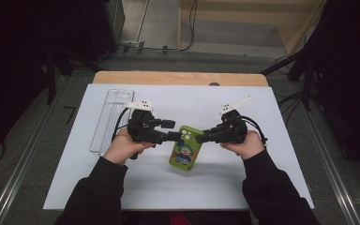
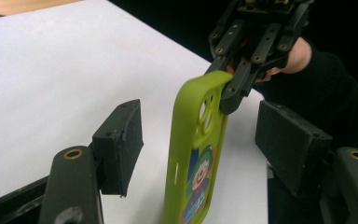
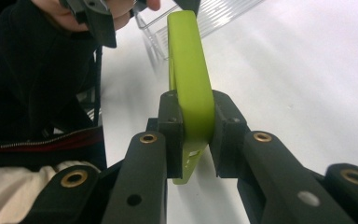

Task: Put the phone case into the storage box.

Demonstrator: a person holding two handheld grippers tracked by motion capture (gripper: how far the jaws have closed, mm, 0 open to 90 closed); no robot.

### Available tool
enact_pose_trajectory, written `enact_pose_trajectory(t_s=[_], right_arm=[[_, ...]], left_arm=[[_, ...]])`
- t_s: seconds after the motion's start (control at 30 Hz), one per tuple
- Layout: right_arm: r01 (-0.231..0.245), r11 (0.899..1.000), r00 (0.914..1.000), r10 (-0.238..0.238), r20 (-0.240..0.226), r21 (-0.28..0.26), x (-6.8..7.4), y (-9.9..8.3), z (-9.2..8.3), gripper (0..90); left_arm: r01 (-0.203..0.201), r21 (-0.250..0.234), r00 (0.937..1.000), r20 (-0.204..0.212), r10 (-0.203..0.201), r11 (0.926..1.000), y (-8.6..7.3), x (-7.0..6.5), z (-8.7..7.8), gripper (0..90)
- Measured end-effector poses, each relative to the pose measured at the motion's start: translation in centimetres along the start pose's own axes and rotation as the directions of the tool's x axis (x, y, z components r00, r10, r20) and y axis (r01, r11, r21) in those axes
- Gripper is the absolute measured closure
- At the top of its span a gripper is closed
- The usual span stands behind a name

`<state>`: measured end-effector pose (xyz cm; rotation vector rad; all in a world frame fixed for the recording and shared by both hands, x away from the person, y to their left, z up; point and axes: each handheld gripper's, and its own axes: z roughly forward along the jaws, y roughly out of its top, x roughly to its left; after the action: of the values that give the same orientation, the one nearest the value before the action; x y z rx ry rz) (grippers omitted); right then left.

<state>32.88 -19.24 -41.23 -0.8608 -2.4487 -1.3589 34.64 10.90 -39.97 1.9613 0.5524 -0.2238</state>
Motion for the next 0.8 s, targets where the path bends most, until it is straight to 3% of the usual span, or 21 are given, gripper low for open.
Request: enact_pose_trajectory(t_s=[0.27, 0.6, 0.8], right_arm=[[-0.070, 0.994, 0.9946, 0.075, 0.071, -0.081, -0.1, -0.1, -1.2, 74.9], [-0.113, 0.987, 0.9830, 0.128, 0.132, -0.117, -0.2, -0.2, -1.9, 74.8], [-0.136, 0.982, 0.9672, 0.161, 0.197, -0.132, 0.1, 0.0, -1.8, 74.8]], left_arm=[[-0.013, 0.010, 0.9966, -0.081, 0.014, 0.9999, 0.1, -0.2, 0.1, 33.1], [0.000, -0.019, 0.9924, -0.123, -0.003, 0.9998, -0.1, 0.1, 0.3, 33.0], [0.021, -0.055, 0.9908, -0.132, -0.028, 0.9983, -0.3, 0.3, 0.3, 30.9]])
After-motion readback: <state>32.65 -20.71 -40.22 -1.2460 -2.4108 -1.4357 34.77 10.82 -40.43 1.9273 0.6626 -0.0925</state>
